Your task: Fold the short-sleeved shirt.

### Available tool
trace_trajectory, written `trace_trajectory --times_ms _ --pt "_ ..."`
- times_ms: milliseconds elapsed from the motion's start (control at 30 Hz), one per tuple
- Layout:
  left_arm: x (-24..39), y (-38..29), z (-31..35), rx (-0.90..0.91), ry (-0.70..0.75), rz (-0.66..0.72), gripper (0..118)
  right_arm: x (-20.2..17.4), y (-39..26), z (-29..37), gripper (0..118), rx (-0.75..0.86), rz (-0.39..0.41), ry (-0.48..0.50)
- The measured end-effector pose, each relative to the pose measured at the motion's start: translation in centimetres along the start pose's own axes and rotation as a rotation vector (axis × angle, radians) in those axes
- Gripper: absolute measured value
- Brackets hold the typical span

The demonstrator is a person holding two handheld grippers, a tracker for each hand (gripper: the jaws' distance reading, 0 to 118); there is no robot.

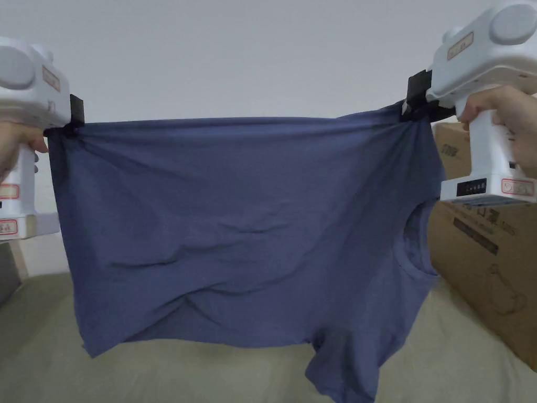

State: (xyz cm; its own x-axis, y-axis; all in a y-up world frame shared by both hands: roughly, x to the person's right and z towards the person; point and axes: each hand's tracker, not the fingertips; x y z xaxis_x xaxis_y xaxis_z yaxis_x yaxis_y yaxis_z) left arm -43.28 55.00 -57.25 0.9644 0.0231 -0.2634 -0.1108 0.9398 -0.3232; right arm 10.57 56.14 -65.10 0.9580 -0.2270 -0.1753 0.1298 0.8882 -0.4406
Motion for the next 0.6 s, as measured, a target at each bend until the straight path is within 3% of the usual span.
trace_trajectory --times_ms 67,200,367,600 --pt "-0.8 -3.5 -2.5 -0.071 -0.011 0.008 2 0.6 -3.0 -2.2 6 -0.059 0.013 -0.013" --pt "-1.9 -11.9 -8.4 -0.232 0.027 -0.007 2 2.2 -10.9 -6.9 6 -0.178 -0.052 -0.006" --pt "-1.7 -24.1 -13.5 -0.464 0.056 0.005 2 4.5 -22.4 -13.5 6 -0.382 -0.083 -0.089" --pt "-1.7 -36.3 -13.6 -0.653 0.096 0.041 2 7.2 -36.5 -16.9 6 -0.611 -0.187 -0.107"
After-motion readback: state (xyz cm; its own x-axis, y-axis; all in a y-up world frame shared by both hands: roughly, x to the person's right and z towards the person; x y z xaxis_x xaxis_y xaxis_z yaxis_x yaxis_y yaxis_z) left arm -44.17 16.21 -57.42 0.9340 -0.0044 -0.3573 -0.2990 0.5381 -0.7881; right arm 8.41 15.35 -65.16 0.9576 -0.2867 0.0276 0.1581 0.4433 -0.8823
